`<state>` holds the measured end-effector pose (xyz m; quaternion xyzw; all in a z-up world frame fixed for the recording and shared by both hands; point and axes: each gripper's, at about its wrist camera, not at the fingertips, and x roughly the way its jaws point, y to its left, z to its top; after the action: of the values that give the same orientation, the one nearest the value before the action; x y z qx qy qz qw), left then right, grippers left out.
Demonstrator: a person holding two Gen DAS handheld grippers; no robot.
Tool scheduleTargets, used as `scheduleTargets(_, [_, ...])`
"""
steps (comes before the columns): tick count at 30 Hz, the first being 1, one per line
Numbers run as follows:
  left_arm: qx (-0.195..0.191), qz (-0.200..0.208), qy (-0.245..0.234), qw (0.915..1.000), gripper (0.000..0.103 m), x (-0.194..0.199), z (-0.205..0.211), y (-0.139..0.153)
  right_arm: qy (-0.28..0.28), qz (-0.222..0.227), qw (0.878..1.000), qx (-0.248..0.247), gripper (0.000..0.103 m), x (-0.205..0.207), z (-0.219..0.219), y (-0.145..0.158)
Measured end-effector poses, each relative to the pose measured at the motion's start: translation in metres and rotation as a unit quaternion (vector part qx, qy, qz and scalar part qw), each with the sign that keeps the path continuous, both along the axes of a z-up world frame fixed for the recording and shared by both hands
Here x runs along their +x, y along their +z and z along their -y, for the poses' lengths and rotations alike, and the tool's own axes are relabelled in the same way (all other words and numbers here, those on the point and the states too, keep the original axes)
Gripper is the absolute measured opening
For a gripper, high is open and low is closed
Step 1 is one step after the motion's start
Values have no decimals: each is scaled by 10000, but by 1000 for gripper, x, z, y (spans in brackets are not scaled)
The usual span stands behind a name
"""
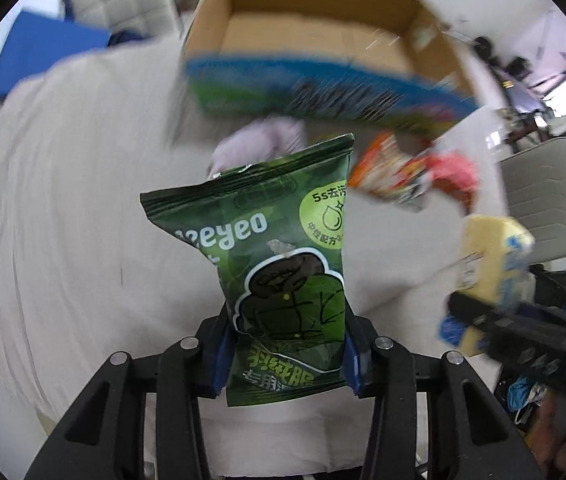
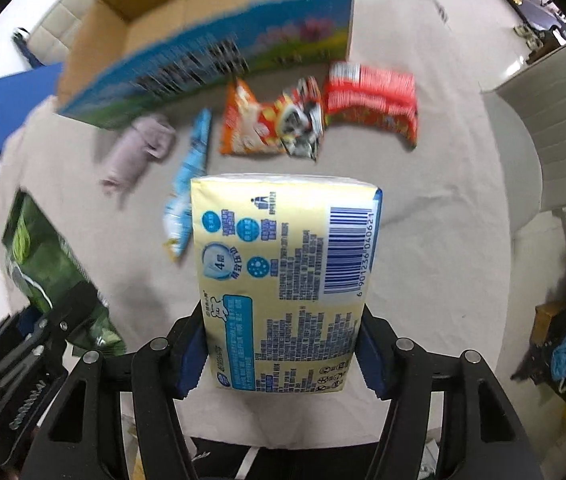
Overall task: Organize soft objects
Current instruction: 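Carry both items into the cardboard box and open both grippers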
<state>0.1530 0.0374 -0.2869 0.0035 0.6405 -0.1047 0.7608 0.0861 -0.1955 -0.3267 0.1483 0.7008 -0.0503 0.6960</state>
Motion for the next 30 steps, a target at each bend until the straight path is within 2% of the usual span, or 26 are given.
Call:
scheduleTargets(1, [-40, 117, -86, 9999, 40, 7, 10, 15, -16, 111, 9999, 43, 65, -3, 2, 11])
scheduleTargets(4, [-140, 416, -302, 9986, 40, 26, 37, 54, -21, 339, 9994, 93, 65, 20, -4, 76])
scheduleTargets(7, [-235, 626, -432, 9968, 40, 41, 43, 85, 33, 564, 9983, 128, 65, 42, -7, 112])
scheduleTargets(8, [-244, 714, -475, 9960, 40, 50, 46, 94, 65, 622, 9980, 133, 65, 53, -11, 140])
scheduleTargets(9, [-235, 750, -488, 9957, 40, 65, 56, 87, 111, 687, 9975, 146, 65, 62, -10, 151])
scheduleTargets(12, [-295, 774, -475, 9954, 40, 107, 73, 93, 319, 898, 9954, 129, 65, 98, -6, 169])
scheduleTargets(15, [-349, 709, -330, 9963, 40, 144, 71, 97, 492, 1017, 9936, 30, 65, 138, 0, 180])
scheduleTargets(20, [-471, 377, -118, 9981, 41, 212, 73, 83, 680, 1030, 9923, -72, 65, 209, 11, 180])
scheduleTargets(24, [-461, 36, -122, 9989, 41, 263, 84, 64, 786, 880, 9930, -58, 65, 264, 19, 159])
scheduleTargets(30, [-489, -559, -217, 9970, 41, 327, 105, 15, 1011, 468, 9938, -53, 65, 329, 26, 101])
